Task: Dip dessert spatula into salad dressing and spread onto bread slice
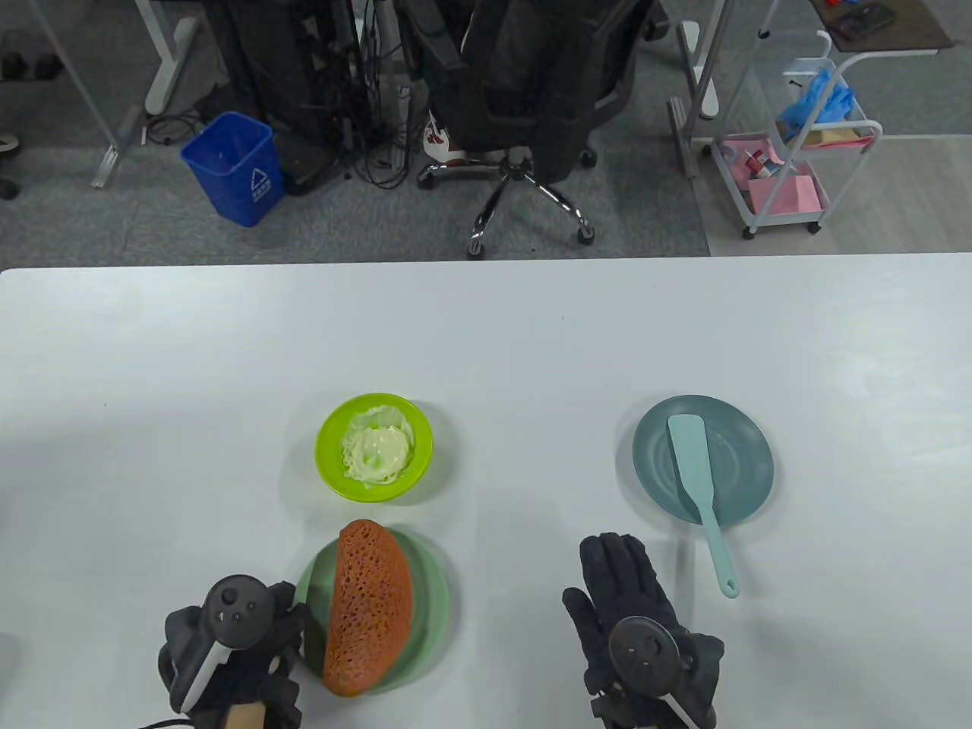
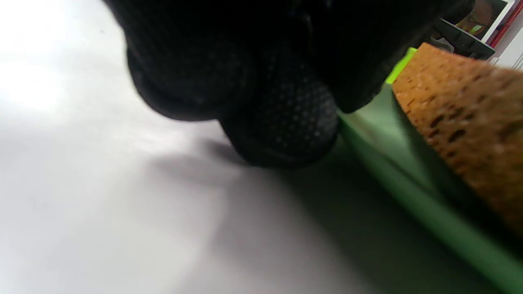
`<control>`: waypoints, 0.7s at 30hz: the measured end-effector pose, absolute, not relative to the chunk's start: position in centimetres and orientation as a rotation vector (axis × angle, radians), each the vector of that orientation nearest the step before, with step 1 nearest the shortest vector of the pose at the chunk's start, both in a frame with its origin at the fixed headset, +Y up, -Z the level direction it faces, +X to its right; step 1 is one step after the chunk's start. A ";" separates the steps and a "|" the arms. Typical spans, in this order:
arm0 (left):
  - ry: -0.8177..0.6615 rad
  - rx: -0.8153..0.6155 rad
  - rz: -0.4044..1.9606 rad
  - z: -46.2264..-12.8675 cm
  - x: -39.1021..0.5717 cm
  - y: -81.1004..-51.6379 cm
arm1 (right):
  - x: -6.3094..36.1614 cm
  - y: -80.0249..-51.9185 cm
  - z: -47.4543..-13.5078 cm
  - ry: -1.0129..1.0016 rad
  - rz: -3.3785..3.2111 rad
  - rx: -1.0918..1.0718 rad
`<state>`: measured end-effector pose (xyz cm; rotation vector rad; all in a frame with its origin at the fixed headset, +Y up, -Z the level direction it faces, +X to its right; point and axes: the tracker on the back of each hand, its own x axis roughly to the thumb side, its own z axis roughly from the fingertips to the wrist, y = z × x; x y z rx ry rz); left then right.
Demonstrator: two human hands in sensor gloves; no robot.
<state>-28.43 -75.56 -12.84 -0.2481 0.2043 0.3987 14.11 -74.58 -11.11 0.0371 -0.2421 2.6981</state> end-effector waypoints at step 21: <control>-0.029 -0.307 0.453 -14.5 -14.8 -75.9 | 14.7 -74.6 -11.3 -0.246 2.667 -0.005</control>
